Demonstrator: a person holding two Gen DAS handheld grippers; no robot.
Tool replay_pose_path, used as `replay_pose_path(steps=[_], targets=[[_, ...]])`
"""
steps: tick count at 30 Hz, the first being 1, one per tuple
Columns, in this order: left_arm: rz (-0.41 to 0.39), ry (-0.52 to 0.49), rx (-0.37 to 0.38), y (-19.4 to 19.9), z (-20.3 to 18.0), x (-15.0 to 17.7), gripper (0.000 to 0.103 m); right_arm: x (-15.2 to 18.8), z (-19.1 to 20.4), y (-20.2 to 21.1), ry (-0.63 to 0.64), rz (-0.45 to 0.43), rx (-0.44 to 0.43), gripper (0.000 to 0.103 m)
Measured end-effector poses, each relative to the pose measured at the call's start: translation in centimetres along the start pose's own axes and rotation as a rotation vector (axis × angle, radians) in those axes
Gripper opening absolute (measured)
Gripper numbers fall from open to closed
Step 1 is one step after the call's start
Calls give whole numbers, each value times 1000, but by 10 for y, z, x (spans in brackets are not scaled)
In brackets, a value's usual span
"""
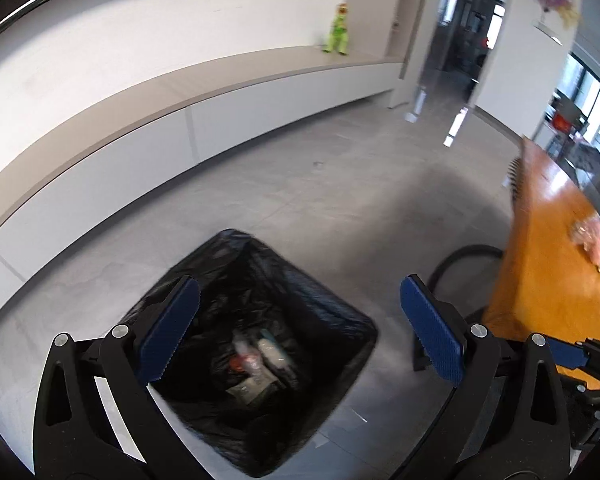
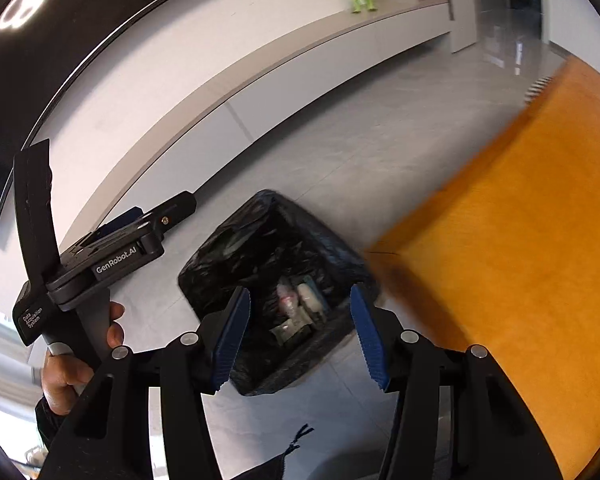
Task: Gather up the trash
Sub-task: 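Drop the red lid and clear bag into the black trash bag, then grasp the pink rubber-band bag with the left tool while the right tool grasps the clear plastic bag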
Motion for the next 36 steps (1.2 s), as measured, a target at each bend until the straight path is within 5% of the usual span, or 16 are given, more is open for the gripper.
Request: replay_pose_path(steps=[10, 21, 27, 33, 35, 36], targets=[[56, -201, 225, -24, -155, -10, 97, 15, -136, 75, -200, -84, 175, 54], [107, -373, 329, -52, -285, -23, 97, -2, -286, 146, -470, -201, 269, 54], [131, -435, 388, -66, -349, -37, 97, -17, -331, 162, -572, -267, 287, 74], [139, -482, 426, -78, -400, -53, 97, -54, -367, 152, -576, -241, 348, 78], [151, -496, 427, -83, -413, -56, 97, -61, -376, 138, -561, -186, 364, 78], [154, -513, 427, -83, -417, -56, 97, -64, -380, 133, -548, -159, 369, 58]])
Point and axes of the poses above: each gripper's, at about its wrist camera, not at the fingertips, and y roughly against the way its jaws point, z to its left, x to its underside, the point moved 1 cm from there along -y, roughly the way its jaws point, and after that the axes turned 2 degrees about x, right-handed, at the moved point
